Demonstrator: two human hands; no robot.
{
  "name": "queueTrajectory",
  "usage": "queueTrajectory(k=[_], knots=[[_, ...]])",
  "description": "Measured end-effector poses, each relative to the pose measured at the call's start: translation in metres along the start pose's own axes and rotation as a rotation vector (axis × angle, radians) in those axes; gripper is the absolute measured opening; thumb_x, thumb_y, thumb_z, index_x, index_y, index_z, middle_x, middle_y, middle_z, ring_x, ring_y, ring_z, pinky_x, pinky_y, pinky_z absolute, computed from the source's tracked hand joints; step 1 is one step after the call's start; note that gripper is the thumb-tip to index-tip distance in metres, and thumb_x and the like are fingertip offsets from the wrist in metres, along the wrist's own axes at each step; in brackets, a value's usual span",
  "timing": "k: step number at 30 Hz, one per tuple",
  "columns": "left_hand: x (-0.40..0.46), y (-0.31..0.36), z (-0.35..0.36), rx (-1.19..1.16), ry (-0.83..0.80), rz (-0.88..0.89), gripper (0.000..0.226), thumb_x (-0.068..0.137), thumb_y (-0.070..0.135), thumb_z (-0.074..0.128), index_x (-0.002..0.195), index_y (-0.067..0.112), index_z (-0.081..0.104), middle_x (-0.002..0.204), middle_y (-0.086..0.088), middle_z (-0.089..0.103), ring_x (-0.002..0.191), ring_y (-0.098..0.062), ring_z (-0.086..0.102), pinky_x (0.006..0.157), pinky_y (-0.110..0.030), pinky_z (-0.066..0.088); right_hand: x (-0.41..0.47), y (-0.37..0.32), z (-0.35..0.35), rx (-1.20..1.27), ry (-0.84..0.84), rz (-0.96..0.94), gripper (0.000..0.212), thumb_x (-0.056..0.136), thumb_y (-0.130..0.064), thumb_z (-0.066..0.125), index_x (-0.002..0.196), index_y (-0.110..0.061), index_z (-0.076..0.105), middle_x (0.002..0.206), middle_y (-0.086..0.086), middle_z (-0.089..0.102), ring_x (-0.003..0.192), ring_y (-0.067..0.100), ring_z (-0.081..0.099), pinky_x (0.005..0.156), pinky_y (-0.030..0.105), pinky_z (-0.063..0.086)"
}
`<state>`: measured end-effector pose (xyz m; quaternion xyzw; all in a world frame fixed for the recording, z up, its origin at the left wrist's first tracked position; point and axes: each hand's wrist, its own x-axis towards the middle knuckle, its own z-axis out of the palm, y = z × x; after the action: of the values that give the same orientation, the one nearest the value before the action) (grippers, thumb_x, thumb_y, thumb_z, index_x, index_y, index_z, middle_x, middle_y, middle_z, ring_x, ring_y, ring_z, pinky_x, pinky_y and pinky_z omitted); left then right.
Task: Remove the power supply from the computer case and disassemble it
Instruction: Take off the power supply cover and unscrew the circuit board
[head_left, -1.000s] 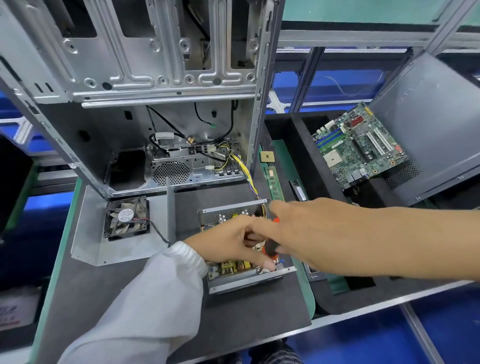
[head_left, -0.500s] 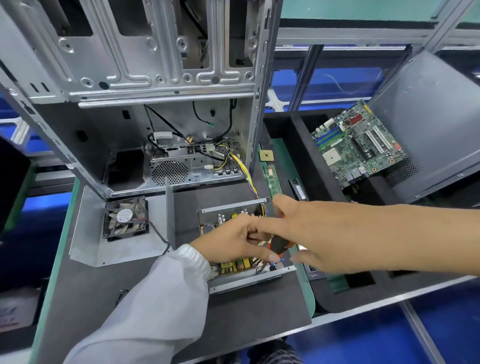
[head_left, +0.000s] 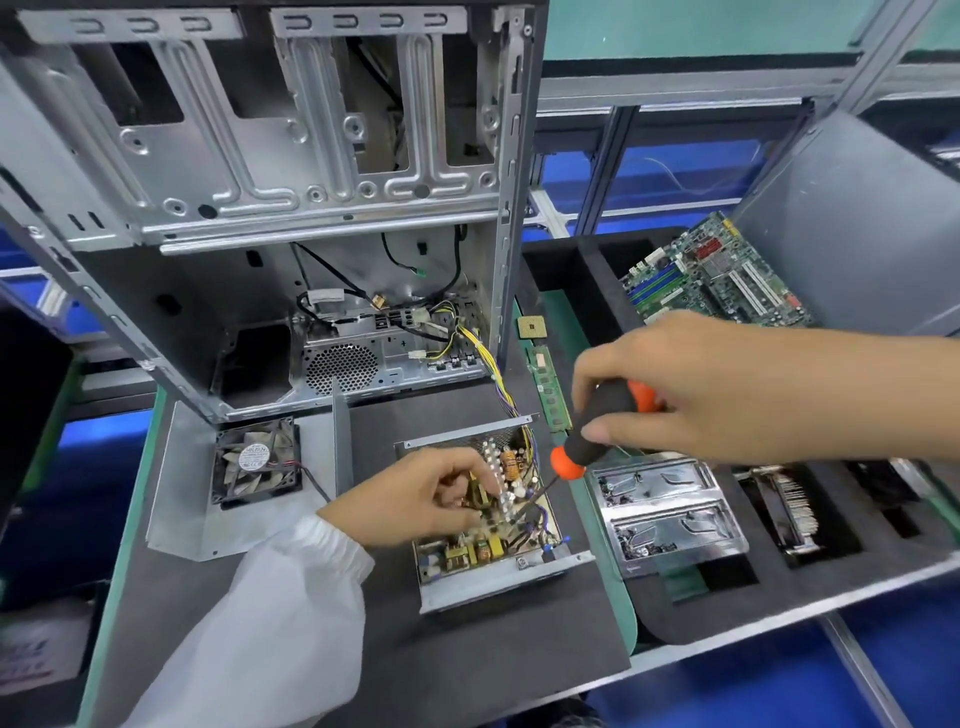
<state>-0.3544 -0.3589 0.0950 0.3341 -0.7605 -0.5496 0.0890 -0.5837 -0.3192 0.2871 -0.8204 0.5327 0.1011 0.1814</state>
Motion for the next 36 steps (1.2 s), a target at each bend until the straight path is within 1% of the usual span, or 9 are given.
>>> queueTrajectory(k=[3,6,8,11,16,21,27,33,36], knots=[[0.004,0.016,0.014,0.265,0.060,0.042,0.015,0.084,0.022,0.075,0.085,0.034,0.065,0.063,0.018,0.051,0.059,-0.002,0.045,0.061,-0.019,0.037,-0.001,0.011,-0.011,0.112,-0.011,0.030,0.017,0.088,-0.047,0.052,0.093,-0.031,0.058,0.056,-0.027,0.058,0.042,-0.002,0.055,0.058,0.026,0.049],[0.010,0.029,0.028,0.578,0.103,0.117,0.005,0.088,0.034,0.068,0.092,0.034,0.071,0.090,0.017,0.065,0.087,0.000,0.059,0.076,-0.027,0.048,-0.007,0.024,-0.015,0.184,-0.019,0.031,0.012,0.086,-0.045,0.053,0.086,-0.034,0.058,0.054,-0.007,0.062,0.038,0.009,0.058,0.054,0.025,0.051],[0.011,0.028,0.032,0.732,0.111,0.192,0.007,0.089,0.034,0.066,0.093,0.034,0.071,0.092,0.011,0.062,0.090,-0.007,0.060,0.072,-0.031,0.050,-0.014,0.034,-0.015,0.188,-0.024,0.045,0.015,0.083,-0.047,0.052,0.085,-0.034,0.058,0.055,-0.003,0.062,0.037,0.007,0.057,0.050,0.019,0.047],[0.017,0.026,0.040,0.916,0.019,0.426,0.006,0.078,0.024,0.075,0.075,0.026,0.070,0.075,0.006,0.055,0.072,-0.015,0.059,0.057,-0.026,0.045,-0.022,0.045,-0.006,0.113,0.004,0.074,0.016,0.082,-0.049,0.051,0.085,-0.035,0.058,0.063,-0.022,0.061,0.048,-0.005,0.055,0.055,0.011,0.041],[0.034,0.021,0.048,1.252,-0.135,0.620,0.011,0.078,0.019,0.068,0.073,0.029,0.066,0.078,0.009,0.052,0.077,-0.014,0.052,0.070,-0.029,0.043,-0.016,0.055,0.027,0.029,0.027,0.070,0.015,0.090,-0.044,0.054,0.091,-0.029,0.056,0.070,-0.016,0.055,0.071,0.001,0.050,0.070,0.024,0.045],[0.038,0.013,0.055,1.331,-0.145,0.693,0.016,0.080,0.018,0.068,0.069,0.029,0.062,0.081,0.009,0.051,0.078,-0.013,0.052,0.076,-0.028,0.034,-0.009,0.057,0.048,0.056,0.011,0.059,0.017,0.093,-0.042,0.052,0.097,-0.025,0.053,0.084,-0.013,0.052,0.073,0.001,0.044,0.072,0.028,0.044],[0.041,0.008,0.062,1.371,-0.023,0.769,0.028,0.084,0.012,0.051,0.062,0.026,0.058,0.082,0.008,0.050,0.083,-0.014,0.041,0.076,-0.027,0.031,-0.007,0.059,0.059,0.059,-0.011,0.050,0.021,0.094,-0.041,0.051,0.099,-0.021,0.052,0.088,-0.006,0.052,0.080,0.013,0.047,0.078,0.037,0.047],[0.042,0.001,0.063,1.376,-0.022,0.798,0.028,0.086,0.013,0.057,0.062,0.026,0.058,0.086,0.006,0.046,0.085,-0.015,0.037,0.079,-0.028,0.029,-0.006,0.059,0.065,0.050,-0.005,0.040,0.019,0.094,-0.042,0.051,0.096,-0.023,0.051,0.089,-0.006,0.052,0.076,0.011,0.046,0.055,0.018,0.036],[0.042,0.000,0.063,1.366,-0.043,0.796,0.024,0.083,0.014,0.063,0.063,0.027,0.060,0.088,0.006,0.050,0.086,-0.015,0.038,0.080,-0.028,0.030,-0.005,0.057,0.067,0.058,-0.011,0.036,0.019,0.095,-0.041,0.050,0.096,-0.022,0.051,0.088,-0.004,0.051,0.080,0.015,0.050,0.069,0.031,0.045]])
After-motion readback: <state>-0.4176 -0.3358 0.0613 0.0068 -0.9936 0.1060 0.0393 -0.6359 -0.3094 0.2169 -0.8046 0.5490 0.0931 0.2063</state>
